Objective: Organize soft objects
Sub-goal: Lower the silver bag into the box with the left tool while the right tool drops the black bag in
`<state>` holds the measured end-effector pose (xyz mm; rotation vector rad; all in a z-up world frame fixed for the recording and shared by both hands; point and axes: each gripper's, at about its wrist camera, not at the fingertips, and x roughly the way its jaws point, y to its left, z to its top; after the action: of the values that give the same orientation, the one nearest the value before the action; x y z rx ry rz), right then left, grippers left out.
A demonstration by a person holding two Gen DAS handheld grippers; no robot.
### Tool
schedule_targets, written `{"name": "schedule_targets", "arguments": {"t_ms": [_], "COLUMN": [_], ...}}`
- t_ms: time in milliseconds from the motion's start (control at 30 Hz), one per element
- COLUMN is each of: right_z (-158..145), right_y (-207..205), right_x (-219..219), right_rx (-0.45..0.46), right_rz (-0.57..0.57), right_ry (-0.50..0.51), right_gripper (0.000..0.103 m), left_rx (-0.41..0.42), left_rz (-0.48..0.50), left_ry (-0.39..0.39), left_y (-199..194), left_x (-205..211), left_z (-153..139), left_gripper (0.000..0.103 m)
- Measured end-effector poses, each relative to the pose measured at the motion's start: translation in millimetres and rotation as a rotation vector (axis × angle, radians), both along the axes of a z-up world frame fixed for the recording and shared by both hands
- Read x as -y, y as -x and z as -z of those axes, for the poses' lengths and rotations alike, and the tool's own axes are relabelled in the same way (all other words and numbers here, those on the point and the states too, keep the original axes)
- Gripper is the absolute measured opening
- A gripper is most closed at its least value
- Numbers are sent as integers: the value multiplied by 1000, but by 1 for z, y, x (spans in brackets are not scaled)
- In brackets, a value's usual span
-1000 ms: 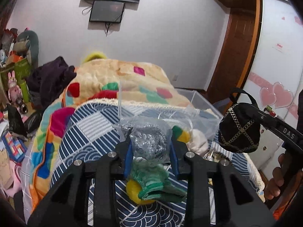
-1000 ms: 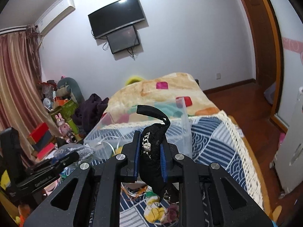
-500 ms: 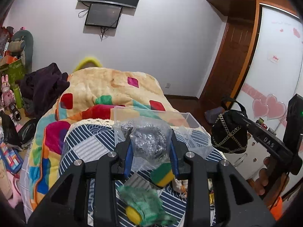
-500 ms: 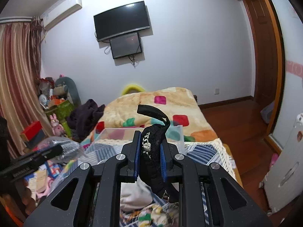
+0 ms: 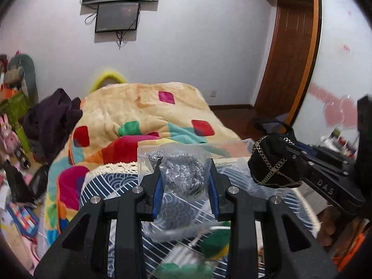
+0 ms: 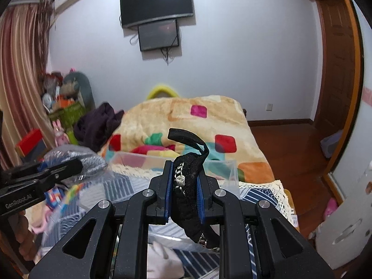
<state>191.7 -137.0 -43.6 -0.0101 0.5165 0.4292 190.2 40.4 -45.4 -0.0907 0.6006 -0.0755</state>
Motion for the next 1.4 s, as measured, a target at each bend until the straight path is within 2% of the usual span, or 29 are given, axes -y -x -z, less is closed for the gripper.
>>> {"name": "schedule_targets", "arguments": {"t_ms": [100,200,267,400,633,733,800,933,1100,1167,1267,1333,1400], "right_z": [6,13,19,33,42,45,46,44,39,36,29,22,14], "right_y": [-8,-16,-22,-29,-32,-33,-32,-28,-26,-24,-17,-9,-2], "right_x": [-4,-8,-11,-19,-27,-31,-31,-29,-26,-23,-20,-17,-13], "right_rx": [-32,-77,-120,-181,-234,-255,-264,-264,-276,-274,-250,-216,-180], "right_rz": [-12,-31,-50,-74,-114,-141,-154,-161,-164,-166,-169,-166,-162], "right_ry": [18,32,34,76,129,148,141,136,120,106,95,92,79], "right_gripper": [16,16,16,16,16,16,16,16,18,24,43,59,67], "left_rx": [-48,-149,-189,-208,-280,-325,-332,-308,-264,-245,-224,-178,-139], "left_rz": [7,49,56,65,96,101,112,120,133,130,126,98,69], "left_ry": [-12,27,19,-46,-49,-15,0,-56,-88,-105,-83,-87,-99], "left_y": [-16,-38,-48,-56,-67,-70,-69,-60,-46,-42,-36,-29,-22], "left_x": [1,-4,-3,3,5,2,0,5,8,10,5,0,-4], "left_z": [11,24,32,42,56,61,61,55,43,37,27,18,12], "left_gripper": [33,33,33,33,33,33,33,38,55,56,59,59,67]}}
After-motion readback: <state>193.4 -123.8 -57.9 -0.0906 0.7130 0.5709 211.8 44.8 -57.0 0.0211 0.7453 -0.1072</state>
